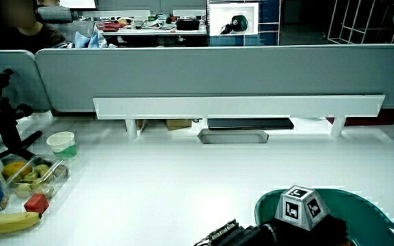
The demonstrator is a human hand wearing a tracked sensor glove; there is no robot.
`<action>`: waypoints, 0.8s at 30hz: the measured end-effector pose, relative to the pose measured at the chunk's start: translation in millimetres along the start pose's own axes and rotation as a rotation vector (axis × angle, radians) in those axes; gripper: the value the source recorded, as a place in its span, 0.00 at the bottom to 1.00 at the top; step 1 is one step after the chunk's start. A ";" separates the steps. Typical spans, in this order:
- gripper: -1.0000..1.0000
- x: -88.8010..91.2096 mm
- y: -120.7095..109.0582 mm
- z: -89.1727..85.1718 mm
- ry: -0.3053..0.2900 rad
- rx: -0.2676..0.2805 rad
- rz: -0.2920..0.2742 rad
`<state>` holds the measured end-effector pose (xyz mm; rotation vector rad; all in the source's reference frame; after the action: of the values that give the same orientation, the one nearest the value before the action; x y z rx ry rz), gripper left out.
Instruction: Pick apple from plate
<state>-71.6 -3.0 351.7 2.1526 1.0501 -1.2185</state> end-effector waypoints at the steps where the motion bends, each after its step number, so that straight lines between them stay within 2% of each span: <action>1: 0.50 10.1 5.1 4.2 0.131 -0.071 0.085; 2: 0.50 14.8 10.0 4.3 0.190 -0.084 0.080; 3: 0.50 -1.6 12.3 -9.0 -0.004 -0.037 0.048; 4: 0.50 13.8 18.5 -1.7 0.220 -0.101 0.085; 5: 0.50 -0.3 20.7 -13.6 0.096 -0.099 0.130; 6: 0.50 7.4 25.6 -11.3 0.184 -0.140 0.152; 7: 0.50 -1.6 30.0 -20.0 0.116 -0.110 0.109; 8: 0.50 -3.1 33.9 -24.4 0.121 -0.120 0.124; 9: 0.50 1.8 38.2 -24.1 0.182 -0.132 0.145; 11: 0.50 -3.6 45.4 -33.5 0.124 -0.171 0.204; 12: 0.50 -4.3 48.8 -37.3 0.124 -0.162 0.199; 13: 0.50 0.5 52.5 -36.8 0.188 -0.186 0.199; 16: 0.50 -5.9 60.4 -45.9 0.175 -0.220 0.271; 19: 0.50 -8.8 68.4 -51.9 0.210 -0.224 0.268; 20: 0.50 -7.0 70.0 -52.2 0.218 -0.230 0.286; 24: 0.50 -8.7 76.1 -60.4 0.221 -0.262 0.310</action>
<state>17.3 -11.1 391.0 2.1724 0.8632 -0.6755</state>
